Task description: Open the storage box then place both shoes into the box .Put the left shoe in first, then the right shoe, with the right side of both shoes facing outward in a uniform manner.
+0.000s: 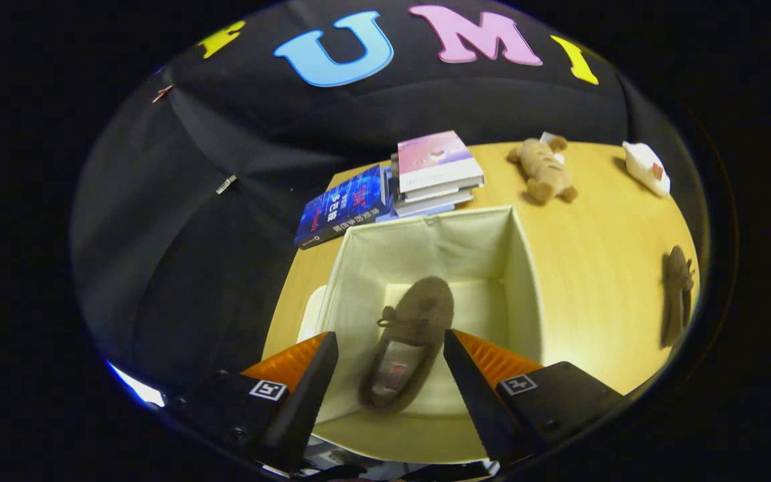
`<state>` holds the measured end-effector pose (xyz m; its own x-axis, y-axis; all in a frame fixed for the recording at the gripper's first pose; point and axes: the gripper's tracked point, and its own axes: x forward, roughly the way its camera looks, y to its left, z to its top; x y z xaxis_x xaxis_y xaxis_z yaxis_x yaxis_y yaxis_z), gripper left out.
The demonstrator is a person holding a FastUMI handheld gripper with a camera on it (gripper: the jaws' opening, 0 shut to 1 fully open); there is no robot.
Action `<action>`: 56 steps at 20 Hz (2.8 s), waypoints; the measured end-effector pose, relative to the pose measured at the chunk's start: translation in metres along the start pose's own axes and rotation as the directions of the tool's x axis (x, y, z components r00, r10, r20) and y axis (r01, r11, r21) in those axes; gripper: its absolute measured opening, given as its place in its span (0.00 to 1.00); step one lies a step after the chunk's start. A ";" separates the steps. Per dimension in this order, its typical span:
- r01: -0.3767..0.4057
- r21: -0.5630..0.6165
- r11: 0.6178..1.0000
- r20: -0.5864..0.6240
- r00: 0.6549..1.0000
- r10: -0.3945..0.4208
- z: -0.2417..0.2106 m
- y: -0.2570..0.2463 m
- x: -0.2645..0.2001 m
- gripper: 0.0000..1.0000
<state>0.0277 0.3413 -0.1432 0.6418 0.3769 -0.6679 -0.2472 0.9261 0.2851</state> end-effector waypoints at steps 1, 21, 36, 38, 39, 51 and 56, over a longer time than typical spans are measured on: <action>0.012 -0.038 0.999 0.036 0.999 -0.011 0.007 -0.010 -0.014 0.99; 0.433 0.084 0.897 0.109 0.891 -0.440 -0.016 -0.416 -0.165 0.99; 0.430 0.129 0.893 -0.068 0.903 -0.425 -0.061 -0.579 -0.084 1.00; 0.427 0.134 0.895 -0.042 0.904 -0.425 -0.055 -0.586 -0.067 0.98; 0.415 0.140 0.899 -0.053 0.910 -0.412 -0.056 -0.584 -0.061 0.94; 0.366 0.255 0.895 -0.091 0.931 -0.354 -0.055 -0.575 -0.056 0.08; 0.350 0.302 0.887 -0.074 0.936 -0.344 -0.046 -0.554 -0.075 0.08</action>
<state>0.0830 -0.1991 -0.2829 0.6321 0.0352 -0.7741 0.2247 0.9477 0.2266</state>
